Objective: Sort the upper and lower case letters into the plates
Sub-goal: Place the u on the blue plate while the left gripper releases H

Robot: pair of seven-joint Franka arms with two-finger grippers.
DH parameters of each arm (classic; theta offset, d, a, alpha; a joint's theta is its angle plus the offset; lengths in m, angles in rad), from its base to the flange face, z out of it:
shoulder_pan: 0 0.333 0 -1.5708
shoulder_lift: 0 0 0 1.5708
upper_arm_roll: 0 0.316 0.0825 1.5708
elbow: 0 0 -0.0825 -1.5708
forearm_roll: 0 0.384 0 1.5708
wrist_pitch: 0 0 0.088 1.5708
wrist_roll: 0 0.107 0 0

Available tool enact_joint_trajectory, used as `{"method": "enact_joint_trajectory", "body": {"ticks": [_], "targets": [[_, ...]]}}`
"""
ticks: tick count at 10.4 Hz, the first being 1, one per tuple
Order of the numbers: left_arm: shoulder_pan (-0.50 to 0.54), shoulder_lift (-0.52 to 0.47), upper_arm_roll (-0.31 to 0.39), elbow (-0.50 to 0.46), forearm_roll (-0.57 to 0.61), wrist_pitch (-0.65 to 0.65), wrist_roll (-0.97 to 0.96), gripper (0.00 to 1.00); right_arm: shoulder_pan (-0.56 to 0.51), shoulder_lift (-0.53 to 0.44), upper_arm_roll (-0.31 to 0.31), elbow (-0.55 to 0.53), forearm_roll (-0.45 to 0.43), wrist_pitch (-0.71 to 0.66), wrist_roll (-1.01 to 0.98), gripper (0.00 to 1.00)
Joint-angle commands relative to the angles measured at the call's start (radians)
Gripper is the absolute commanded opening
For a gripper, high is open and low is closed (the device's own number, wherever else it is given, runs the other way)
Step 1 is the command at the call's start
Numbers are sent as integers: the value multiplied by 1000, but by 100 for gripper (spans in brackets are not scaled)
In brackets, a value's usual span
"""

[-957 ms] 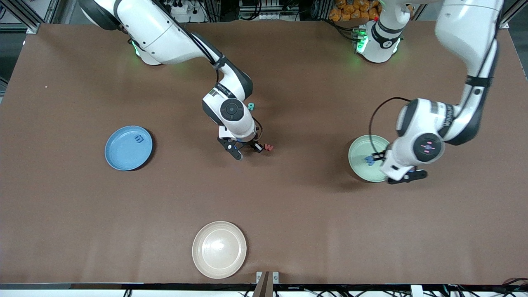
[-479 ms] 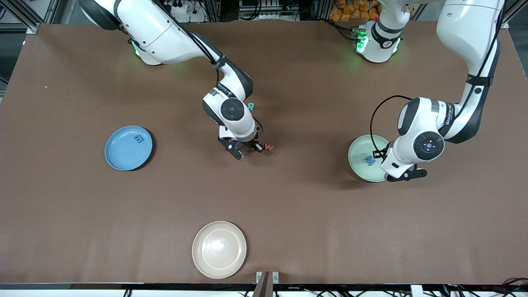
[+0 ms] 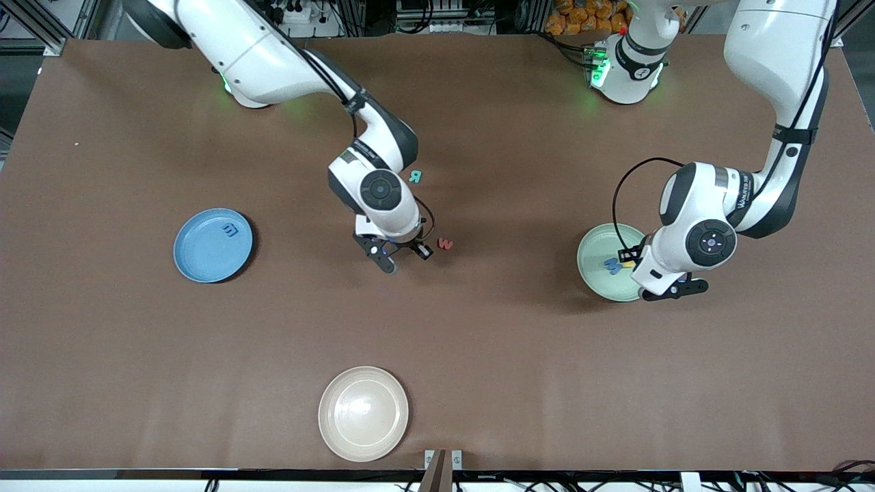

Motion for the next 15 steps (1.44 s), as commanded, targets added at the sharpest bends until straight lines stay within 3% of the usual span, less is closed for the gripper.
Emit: {"method": "enact_joint_trajectory", "body": {"ticks": [1, 3, 5, 8, 11, 12, 15], "targets": [[-1, -6, -1, -2, 4, 1, -21, 100, -177, -91, 98, -24, 27, -150, -116, 0], [-1, -10, -3, -1, 2, 1, -30, 100, -309, -178, 92, -75, 183, -226, -342, 0], [-12, -15, -4, 1, 2, 1, -59, 100, -424, -240, 79, -133, 194, -302, -545, 0], [-19, -26, -35, 14, 1, -2, -113, 100, -439, -300, -94, -201, 197, -339, -823, 0], [-73, -27, -53, 18, -19, -2, -210, 100, -439, -347, -290, -341, 191, -255, -1187, 0], [-75, -27, -92, 25, -21, -2, -257, 100, -440, -360, -339, -401, 193, -199, -1290, 0], [-90, -27, -144, 47, -62, -2, -326, 100, -442, -351, -396, -490, 193, -68, -1419, 0]]}}
